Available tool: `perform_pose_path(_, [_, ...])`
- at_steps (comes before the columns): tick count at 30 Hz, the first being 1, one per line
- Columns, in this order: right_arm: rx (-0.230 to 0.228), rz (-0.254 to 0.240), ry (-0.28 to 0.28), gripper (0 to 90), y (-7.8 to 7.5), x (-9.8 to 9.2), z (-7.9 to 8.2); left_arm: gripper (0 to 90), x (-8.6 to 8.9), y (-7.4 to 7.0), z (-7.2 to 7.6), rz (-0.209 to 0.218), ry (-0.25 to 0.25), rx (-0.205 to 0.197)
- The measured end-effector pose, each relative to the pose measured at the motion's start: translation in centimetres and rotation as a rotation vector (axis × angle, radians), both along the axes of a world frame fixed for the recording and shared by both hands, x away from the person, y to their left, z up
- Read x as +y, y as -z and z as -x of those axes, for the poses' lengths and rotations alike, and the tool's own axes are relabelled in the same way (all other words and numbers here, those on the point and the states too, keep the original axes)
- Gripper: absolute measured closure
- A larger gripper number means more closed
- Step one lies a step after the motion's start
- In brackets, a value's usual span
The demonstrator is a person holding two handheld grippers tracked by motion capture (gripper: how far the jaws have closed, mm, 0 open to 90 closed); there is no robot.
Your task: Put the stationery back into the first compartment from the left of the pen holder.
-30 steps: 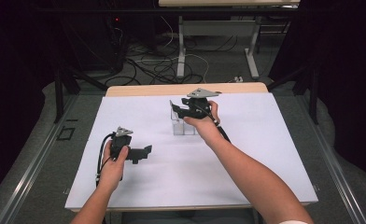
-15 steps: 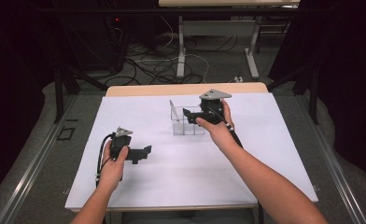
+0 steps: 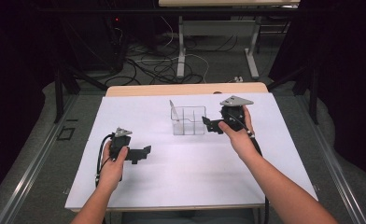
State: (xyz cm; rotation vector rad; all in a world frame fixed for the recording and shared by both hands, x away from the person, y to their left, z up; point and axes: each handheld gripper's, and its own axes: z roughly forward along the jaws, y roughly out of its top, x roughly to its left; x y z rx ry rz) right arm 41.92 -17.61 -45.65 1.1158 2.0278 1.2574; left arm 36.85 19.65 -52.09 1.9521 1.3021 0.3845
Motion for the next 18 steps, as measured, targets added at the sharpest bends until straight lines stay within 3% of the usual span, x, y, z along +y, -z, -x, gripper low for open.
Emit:
perform_pose_path(3, [-0.009, 0.022, 0.005, 0.0, 0.3, -1.1, 0.5, 0.7, 0.0, 0.0, 0.0, 0.001, -0.001, 0.0])
perform_pose_path(10, [0.023, 0.046, 0.027, 0.0, 1.6, -3.5, 2.0, 0.7, 0.1, 0.0, 0.0, -0.002, 0.001, -0.004])
perform_pose_path(18, [0.068, 0.031, 0.08, 0.0, 4.2, -5.8, 2.9, 0.7, 0.2, -0.1, 0.1, -0.009, -0.003, -0.002])
